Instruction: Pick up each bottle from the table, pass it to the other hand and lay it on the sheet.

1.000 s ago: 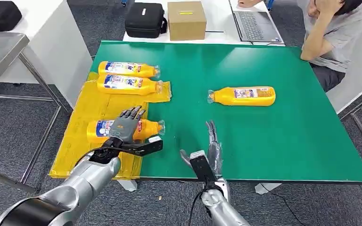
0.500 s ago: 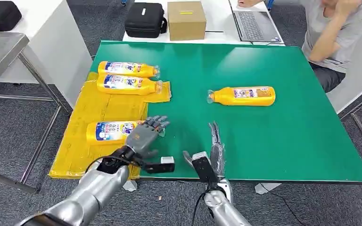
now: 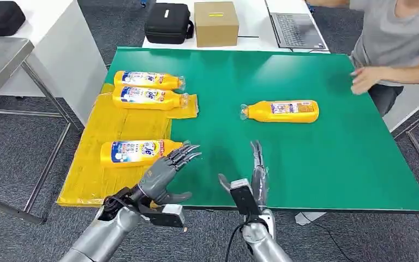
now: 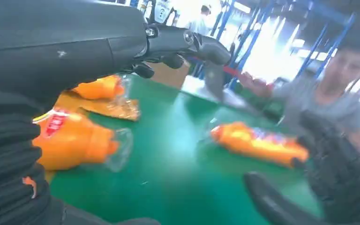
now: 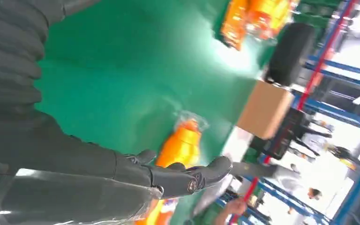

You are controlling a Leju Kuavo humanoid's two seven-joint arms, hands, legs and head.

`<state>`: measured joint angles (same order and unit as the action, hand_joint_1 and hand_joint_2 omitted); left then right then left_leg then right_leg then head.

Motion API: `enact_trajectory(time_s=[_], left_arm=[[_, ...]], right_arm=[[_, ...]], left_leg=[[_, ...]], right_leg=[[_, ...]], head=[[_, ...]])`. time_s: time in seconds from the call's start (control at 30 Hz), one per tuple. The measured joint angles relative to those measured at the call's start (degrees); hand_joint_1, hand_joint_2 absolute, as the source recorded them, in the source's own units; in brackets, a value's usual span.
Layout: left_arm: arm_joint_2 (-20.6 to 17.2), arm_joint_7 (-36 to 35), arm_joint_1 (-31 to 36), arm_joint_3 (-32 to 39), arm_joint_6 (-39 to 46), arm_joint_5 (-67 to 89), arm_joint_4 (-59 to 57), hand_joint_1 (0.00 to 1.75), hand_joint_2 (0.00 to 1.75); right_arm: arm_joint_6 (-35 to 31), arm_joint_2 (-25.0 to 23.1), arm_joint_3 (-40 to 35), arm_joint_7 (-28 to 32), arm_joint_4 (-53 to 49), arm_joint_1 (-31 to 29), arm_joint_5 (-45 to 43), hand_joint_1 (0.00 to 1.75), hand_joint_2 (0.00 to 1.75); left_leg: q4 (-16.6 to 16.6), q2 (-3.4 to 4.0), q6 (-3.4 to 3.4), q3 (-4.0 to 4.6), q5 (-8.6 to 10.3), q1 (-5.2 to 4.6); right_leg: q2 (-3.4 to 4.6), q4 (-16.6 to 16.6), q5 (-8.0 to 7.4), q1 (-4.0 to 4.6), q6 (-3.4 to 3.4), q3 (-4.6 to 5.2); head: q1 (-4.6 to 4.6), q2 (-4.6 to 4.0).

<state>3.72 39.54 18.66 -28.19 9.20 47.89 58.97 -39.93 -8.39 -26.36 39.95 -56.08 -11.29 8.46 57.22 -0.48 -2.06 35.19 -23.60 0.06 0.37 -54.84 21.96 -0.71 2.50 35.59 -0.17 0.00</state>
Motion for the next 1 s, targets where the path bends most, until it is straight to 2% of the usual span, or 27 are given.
enact_trajectory(time_s=[0.3, 0.5, 0.7, 0.93, 1.0], left_arm=[[-0.6, 0.6, -1.7, -1.3, 1.4, -4.7, 3.4, 0.0, 1.75], [-1.0, 0.6, -6.3, -1.8, 5.4, -11.7, 5.8, 0.0, 1.75], [-1.3, 0.6, -10.1, -1.8, 6.5, -14.8, 7.2, 0.0, 1.75], [-1.3, 0.6, -13.1, -1.4, 7.9, -23.5, 8.6, 0.0, 1.75], [-1.3, 0.6, -13.6, -1.1, 8.2, -26.4, 8.6, 0.0, 1.75]], right_arm=[[0.0, 0.2, 1.2, 0.0, -7.8, 2.6, 2.9, 0.0, 1.75], [0.0, 0.2, 2.5, 0.0, -19.6, 9.9, 7.0, 0.0, 1.75], [0.0, 0.2, 2.5, 0.0, -28.0, 15.3, 7.0, 0.0, 1.75], [0.0, 1.1, 0.0, 0.0, -32.7, 18.3, -1.1, 0.0, 1.75], [0.0, 1.7, -1.1, 0.0, -34.2, 18.9, -0.8, 0.0, 1.75]], left_leg=[[0.0, 0.0, 0.0, -0.01, 0.0, 0.01], [0.0, 0.0, 0.13, 0.0, -0.13, 0.02], [0.0, 0.0, 0.17, 0.01, -0.18, 0.02], [0.0, 0.0, 0.17, 0.0, -0.17, 0.02], [0.0, 0.0, 0.18, 0.0, -0.17, 0.02]], right_leg=[[0.0, 0.0, 0.0, 0.01, 0.0, 0.01], [0.0, 0.0, 0.15, 0.03, -0.15, 0.01], [0.0, 0.0, 0.18, 0.02, -0.17, 0.04], [0.01, 0.0, 0.17, 0.03, -0.17, 0.05], [0.01, 0.0, 0.17, 0.04, -0.17, 0.05]], head=[[0.0, 0.02], [0.0, 0.02], [0.0, 0.02], [0.0, 0.02], [0.0, 0.02]])
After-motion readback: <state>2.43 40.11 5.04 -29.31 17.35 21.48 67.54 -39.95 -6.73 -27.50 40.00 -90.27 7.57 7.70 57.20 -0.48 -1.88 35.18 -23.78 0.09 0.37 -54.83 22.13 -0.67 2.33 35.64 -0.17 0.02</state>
